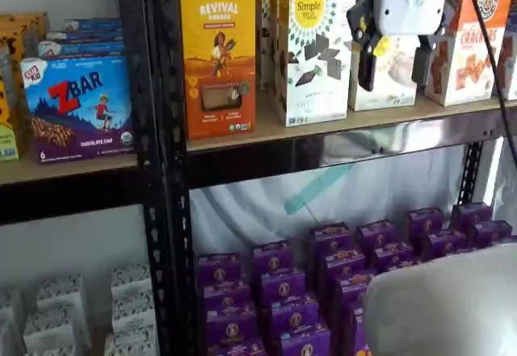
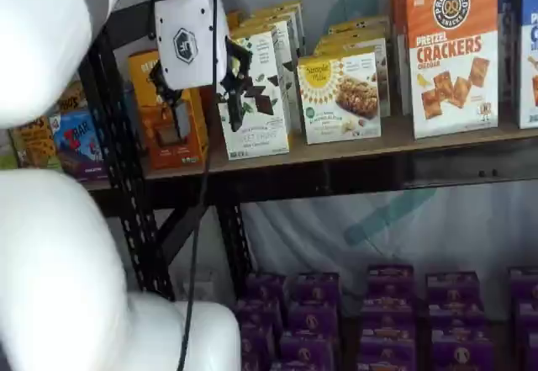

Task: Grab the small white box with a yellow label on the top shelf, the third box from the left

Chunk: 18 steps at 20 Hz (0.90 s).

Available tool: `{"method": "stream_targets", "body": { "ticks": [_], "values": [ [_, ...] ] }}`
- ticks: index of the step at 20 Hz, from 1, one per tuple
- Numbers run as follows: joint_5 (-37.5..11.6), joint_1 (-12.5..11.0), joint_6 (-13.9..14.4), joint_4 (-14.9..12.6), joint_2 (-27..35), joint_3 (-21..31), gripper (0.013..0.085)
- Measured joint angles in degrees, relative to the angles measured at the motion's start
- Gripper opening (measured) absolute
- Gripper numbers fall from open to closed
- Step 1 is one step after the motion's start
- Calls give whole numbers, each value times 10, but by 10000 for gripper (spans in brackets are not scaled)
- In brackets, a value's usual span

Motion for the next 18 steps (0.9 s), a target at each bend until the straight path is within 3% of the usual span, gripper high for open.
{"method": "stream_targets", "body": {
  "ticks": [2, 6, 9, 12, 18],
  "values": [
    [-11, -14, -7, 15, -7, 7, 850],
    [-13, -11, -6, 14, -9, 8, 850],
    [-18, 2, -1, -6, -9, 11, 850],
    [-34, -4, -10, -16, -9, 17, 850],
    [-68, -50, -56, -21, 9, 16, 850]
  ]
}}
